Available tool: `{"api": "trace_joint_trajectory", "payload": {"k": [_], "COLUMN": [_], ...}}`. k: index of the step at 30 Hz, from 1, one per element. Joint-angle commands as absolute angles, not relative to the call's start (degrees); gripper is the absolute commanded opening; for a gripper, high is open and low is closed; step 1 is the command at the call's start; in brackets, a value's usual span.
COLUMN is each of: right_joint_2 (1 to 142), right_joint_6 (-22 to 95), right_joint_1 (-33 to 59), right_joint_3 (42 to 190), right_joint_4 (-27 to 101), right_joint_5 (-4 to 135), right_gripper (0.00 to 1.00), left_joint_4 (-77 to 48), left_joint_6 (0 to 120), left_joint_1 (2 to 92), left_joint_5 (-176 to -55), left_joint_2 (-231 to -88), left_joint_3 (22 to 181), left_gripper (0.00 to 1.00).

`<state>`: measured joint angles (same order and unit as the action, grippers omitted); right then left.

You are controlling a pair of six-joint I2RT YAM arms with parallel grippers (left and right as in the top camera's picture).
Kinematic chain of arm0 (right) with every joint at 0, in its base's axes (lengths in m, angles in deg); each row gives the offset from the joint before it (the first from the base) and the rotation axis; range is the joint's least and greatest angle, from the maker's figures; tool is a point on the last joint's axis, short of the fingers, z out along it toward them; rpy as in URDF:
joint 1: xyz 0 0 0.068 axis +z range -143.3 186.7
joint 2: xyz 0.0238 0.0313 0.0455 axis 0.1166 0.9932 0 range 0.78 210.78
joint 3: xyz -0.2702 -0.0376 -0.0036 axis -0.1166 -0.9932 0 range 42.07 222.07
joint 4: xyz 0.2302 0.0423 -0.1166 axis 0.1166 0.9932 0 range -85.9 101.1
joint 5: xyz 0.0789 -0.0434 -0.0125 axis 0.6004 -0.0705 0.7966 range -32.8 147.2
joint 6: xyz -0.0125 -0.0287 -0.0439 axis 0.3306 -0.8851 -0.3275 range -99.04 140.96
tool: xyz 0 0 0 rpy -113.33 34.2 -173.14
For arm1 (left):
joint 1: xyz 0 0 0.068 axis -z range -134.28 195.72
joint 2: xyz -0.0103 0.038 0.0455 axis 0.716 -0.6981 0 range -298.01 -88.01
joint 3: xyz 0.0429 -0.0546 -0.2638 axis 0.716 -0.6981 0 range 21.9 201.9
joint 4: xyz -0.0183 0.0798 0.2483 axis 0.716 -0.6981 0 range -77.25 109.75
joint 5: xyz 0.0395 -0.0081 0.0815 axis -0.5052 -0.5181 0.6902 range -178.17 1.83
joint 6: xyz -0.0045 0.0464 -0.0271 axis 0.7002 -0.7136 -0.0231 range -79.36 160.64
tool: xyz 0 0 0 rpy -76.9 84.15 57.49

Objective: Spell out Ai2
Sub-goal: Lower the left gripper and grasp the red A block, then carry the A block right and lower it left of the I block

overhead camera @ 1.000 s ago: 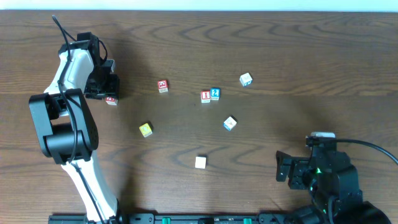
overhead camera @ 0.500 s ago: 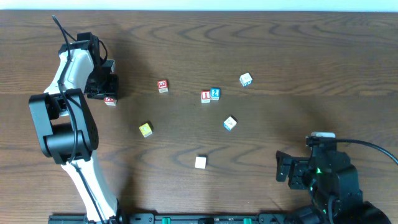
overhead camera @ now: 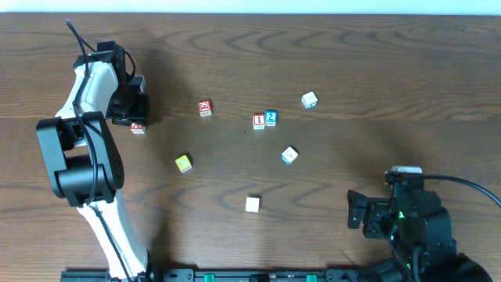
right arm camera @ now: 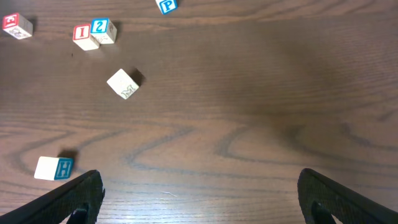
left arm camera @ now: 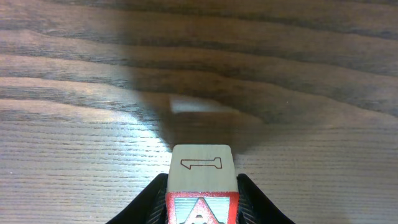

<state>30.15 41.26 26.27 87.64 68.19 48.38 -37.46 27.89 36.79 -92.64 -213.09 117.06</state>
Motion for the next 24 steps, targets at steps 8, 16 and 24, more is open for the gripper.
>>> {"api": "trace_joint_trajectory", "payload": {"k": [8, 16, 24], "right_joint_2": [30.0, 30.0, 30.0], "right_joint_6": [40.6, 40.6, 40.6], "right_joint_1": [25.8, 25.8, 25.8], "right_joint_3": [87.7, 87.7, 87.7], "right_joint_4": [68.2, 68.2, 68.2], "right_joint_5": [48.0, 48.0, 48.0], "right_gripper": [0.99, 0.99, 0.99], "left_joint_4": [-38.2, -38.1, -42.3], "left_joint_6": [29.0, 31.9, 34.1], "left_joint_1": [36.8, 36.8, 39.3], "left_joint_5": [-92.2, -92.2, -92.2], "left_joint_2": [-213.5, -213.5, -213.5], "left_joint_3": [116.9, 117.9, 126.0], "left_gripper": [0.22, 0.06, 0.05]}}
